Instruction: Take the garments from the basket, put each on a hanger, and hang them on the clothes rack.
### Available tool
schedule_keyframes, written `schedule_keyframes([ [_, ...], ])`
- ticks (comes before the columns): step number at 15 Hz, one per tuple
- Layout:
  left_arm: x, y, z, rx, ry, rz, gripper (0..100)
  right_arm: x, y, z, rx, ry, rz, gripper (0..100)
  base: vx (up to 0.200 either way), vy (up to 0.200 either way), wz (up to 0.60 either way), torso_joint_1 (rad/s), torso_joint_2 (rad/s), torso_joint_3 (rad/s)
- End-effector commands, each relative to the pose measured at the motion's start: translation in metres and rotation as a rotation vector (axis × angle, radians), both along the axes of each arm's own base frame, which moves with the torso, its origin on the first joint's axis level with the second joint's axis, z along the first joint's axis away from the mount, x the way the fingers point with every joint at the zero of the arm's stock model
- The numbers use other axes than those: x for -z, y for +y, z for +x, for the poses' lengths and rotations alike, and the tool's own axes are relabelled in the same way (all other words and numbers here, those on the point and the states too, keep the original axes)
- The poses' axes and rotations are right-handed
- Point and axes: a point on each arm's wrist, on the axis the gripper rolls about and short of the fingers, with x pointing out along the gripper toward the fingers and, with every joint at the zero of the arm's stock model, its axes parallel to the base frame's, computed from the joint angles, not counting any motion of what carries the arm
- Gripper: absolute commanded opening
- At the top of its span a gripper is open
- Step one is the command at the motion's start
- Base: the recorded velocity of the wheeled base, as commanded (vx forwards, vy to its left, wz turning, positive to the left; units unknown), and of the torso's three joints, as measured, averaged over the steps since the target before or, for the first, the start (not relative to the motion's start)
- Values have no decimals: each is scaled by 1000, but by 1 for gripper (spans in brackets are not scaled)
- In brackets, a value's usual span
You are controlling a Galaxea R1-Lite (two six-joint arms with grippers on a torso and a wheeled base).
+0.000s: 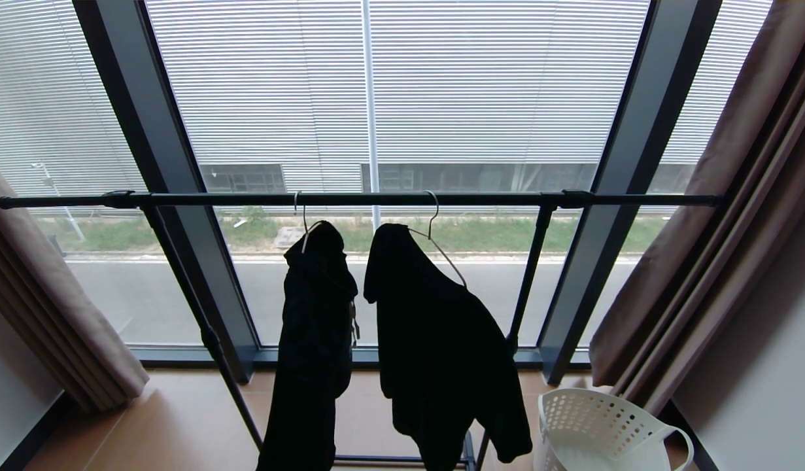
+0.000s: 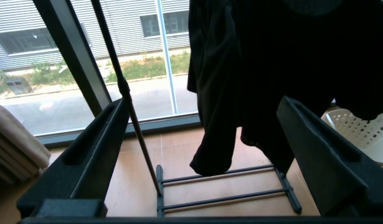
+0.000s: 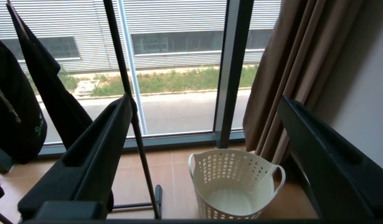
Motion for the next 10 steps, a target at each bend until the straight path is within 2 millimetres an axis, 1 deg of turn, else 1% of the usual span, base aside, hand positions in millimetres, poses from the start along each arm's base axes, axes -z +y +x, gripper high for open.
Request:
schedule_keyframes([
  [1, 0, 0, 0, 0, 2, 0, 100, 0, 0, 0, 0, 1, 1, 100, 0, 0, 0, 0, 0, 0],
  [10, 0, 0, 0, 0, 2, 0, 100, 0, 0, 0, -14, 1, -4, 100, 0, 0, 0, 0, 0, 0],
])
